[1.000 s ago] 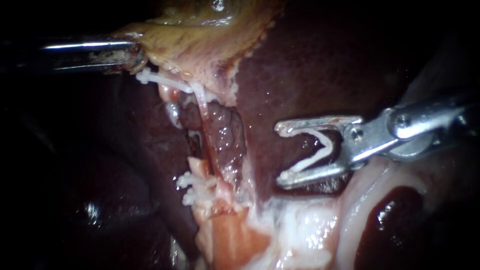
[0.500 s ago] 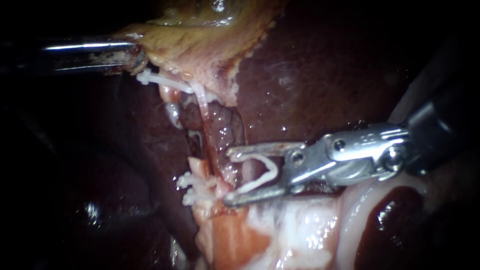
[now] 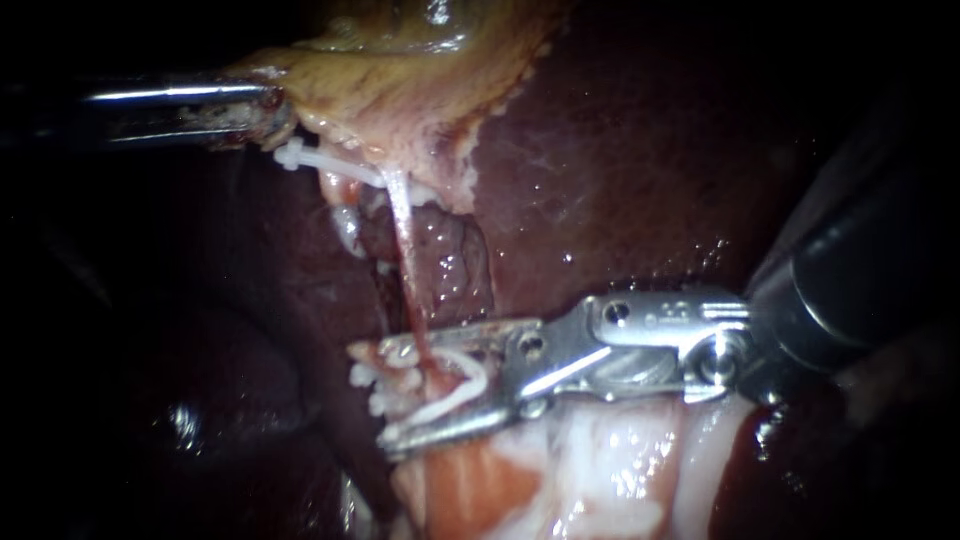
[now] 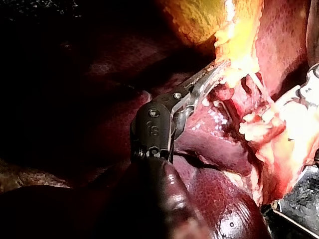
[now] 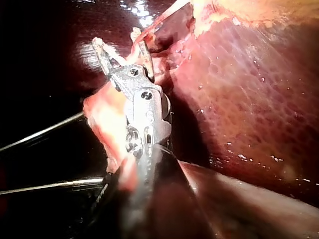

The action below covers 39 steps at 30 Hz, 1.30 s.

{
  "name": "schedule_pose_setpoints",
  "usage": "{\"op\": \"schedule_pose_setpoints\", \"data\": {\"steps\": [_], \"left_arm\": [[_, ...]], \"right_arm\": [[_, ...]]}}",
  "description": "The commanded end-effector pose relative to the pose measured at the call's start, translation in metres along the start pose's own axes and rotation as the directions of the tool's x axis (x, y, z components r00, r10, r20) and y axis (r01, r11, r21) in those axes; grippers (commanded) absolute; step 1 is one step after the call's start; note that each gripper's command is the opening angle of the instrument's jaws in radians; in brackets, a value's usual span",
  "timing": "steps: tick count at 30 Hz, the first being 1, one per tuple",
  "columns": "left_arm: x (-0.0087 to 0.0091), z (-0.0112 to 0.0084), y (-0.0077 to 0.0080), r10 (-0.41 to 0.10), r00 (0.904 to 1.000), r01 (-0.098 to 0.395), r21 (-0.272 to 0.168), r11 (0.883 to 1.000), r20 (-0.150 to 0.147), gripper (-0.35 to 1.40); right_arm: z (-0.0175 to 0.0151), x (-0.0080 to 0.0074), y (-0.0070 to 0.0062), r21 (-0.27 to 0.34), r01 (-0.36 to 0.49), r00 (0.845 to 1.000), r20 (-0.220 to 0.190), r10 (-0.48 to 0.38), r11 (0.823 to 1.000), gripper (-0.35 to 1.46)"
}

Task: Clipping first clip right tube

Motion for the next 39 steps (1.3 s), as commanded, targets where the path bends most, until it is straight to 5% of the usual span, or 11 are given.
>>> {"op": "schedule_pose_setpoints", "data": {"steps": [1, 14, 24, 28, 39], "left_arm": [[0.0000, 0.0000, 0.0000, 0.000, 1.0000, 0.000, 0.000, 1.000, 0.000, -0.35], [0.0000, 0.0001, 0.0000, 0.000, 1.0000, 0.000, 0.001, 1.000, 0.000, -0.35], [-0.0001, 0.0002, 0.0000, 0.000, 1.0000, 0.000, 0.001, 1.000, 0.000, -0.35], [-0.0001, 0.0002, 0.0000, 0.000, 1.0000, 0.000, 0.001, 1.000, 0.000, -0.35], [-0.0002, 0.0003, -0.0003, 0.001, 1.0000, -0.001, 0.001, 1.000, 0.000, -0.35]], "right_arm": [[0.0001, 0.0003, -0.0002, 0.008, -0.004, 1.000, -0.006, 0.004, 1.000, 0.50], [-0.0001, 0.0005, -0.0005, 0.039, -0.004, 1.000, -0.005, 0.004, 0.999, 0.35], [-0.0009, 0.0008, -0.0002, 0.058, -0.006, 1.000, -0.002, 0.006, 0.998, -0.02], [-0.0010, 0.0009, -0.0002, 0.079, -0.025, 1.000, 0.005, 0.025, 0.997, -0.35], [-0.0009, 0.0006, -0.0002, 0.138, -0.047, 0.999, 0.030, 0.043, 0.989, -0.35]]}}
